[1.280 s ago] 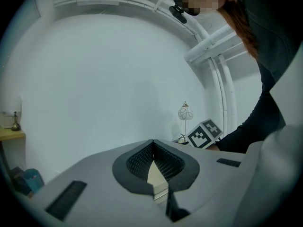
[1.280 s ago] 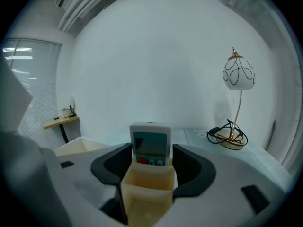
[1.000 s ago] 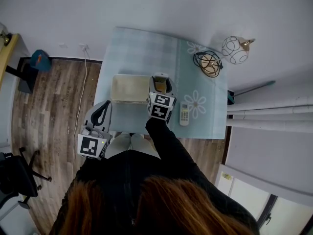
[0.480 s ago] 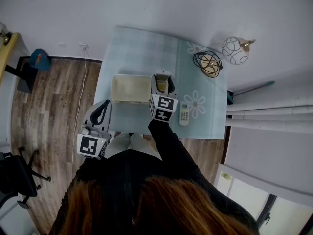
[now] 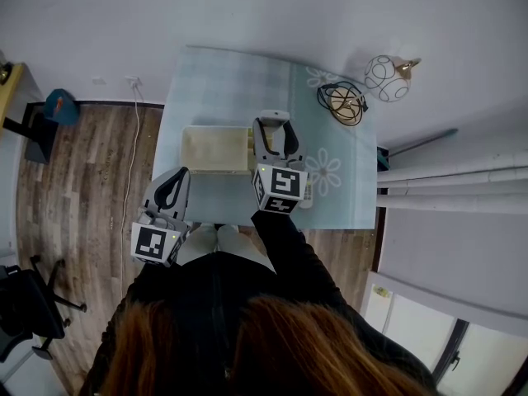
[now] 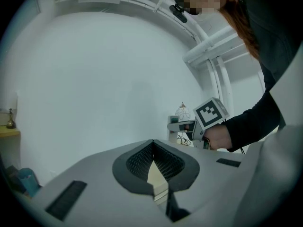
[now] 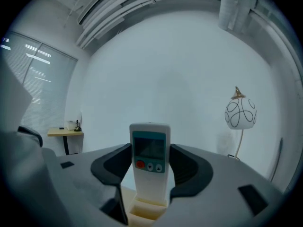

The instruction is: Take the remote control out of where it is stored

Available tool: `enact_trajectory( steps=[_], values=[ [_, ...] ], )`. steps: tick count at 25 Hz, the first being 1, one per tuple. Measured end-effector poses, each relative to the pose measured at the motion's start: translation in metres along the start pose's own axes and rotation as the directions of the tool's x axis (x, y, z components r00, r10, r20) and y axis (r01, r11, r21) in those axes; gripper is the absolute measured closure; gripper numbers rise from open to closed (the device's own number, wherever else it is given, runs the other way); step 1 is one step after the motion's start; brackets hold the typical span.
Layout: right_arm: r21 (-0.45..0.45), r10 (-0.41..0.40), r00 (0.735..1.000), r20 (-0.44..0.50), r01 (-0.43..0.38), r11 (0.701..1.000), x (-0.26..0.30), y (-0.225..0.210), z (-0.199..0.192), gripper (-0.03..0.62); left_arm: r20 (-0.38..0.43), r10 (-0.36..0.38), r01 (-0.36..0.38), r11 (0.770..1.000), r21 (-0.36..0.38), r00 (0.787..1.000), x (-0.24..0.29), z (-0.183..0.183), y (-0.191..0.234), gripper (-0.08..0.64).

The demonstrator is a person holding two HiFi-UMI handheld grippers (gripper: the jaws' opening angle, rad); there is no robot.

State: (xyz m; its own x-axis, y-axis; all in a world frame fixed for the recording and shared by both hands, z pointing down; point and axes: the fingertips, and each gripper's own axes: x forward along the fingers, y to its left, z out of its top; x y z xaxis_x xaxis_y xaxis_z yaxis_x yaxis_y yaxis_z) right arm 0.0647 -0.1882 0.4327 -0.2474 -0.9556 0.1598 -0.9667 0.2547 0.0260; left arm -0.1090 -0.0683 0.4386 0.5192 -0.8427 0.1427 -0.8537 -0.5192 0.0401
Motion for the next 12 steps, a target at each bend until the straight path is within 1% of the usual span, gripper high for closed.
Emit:
enact_trajectory(
  steps=[6, 12],
  values=[
    [0.011, 0.005, 0.998, 0.055, -0.006, 1.000, -0.025, -0.005, 0.029, 0.336, 0.005, -0.038, 0.038, 0.999, -0.004, 0.999, 0.009, 0.001, -0.011, 0.554],
    [0.028, 0.006, 0.998, 0.067, -0.008, 1.000, -0.055, -0.012, 0.041, 0.336, 0.016, -0.080, 0.080, 0.997, -0.002, 0.997, 0.017, 0.001, -0.022, 0.554]
  ],
)
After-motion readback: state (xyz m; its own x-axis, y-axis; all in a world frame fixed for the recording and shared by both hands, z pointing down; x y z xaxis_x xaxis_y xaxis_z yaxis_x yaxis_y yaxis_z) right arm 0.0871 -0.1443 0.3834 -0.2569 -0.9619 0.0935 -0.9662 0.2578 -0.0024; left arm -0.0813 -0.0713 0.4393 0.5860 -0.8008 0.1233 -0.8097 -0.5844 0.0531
